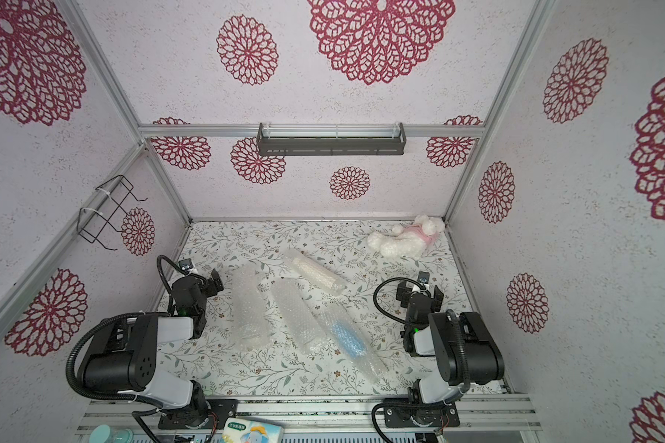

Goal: Unwrap the vase from the bubble wrap
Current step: Adjust the bubble wrap at the center of the board.

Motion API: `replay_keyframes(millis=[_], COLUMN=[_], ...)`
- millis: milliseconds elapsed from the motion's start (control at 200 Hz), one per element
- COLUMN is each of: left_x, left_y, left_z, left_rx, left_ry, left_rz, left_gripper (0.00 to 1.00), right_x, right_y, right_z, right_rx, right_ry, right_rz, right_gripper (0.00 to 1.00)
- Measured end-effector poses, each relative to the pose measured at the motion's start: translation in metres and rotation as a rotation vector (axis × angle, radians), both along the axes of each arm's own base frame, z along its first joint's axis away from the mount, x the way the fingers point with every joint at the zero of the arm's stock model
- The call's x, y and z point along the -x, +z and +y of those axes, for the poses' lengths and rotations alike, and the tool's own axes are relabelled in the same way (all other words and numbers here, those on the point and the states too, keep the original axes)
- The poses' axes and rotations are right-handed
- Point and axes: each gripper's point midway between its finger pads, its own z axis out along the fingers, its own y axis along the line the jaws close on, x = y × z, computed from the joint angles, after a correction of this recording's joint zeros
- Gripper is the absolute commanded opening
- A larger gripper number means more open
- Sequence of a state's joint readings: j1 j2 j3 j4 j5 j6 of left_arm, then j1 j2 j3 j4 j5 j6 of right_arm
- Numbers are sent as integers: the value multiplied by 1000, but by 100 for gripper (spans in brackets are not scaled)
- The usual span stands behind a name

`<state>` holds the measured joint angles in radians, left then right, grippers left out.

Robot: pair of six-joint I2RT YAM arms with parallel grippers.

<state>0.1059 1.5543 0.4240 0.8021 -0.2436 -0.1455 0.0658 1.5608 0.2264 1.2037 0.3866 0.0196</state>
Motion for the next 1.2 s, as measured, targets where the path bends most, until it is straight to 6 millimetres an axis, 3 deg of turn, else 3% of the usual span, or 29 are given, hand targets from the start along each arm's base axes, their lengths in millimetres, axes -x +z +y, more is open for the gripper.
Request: replay_keyframes(millis=[831, 1196], left_x=[0, -7], left_y=[1, 62], left_z=[1, 6], left_rx=[0, -26], left_ry=[8, 74], left_rz=[9, -21], left_gripper=[97, 97], right_x=[0, 9], right_y=[2, 18], right_z=[0, 3], right_rx=[-1, -2], right_ry=[0, 5], right_rz=[-9, -70], right_gripper=[99, 99])
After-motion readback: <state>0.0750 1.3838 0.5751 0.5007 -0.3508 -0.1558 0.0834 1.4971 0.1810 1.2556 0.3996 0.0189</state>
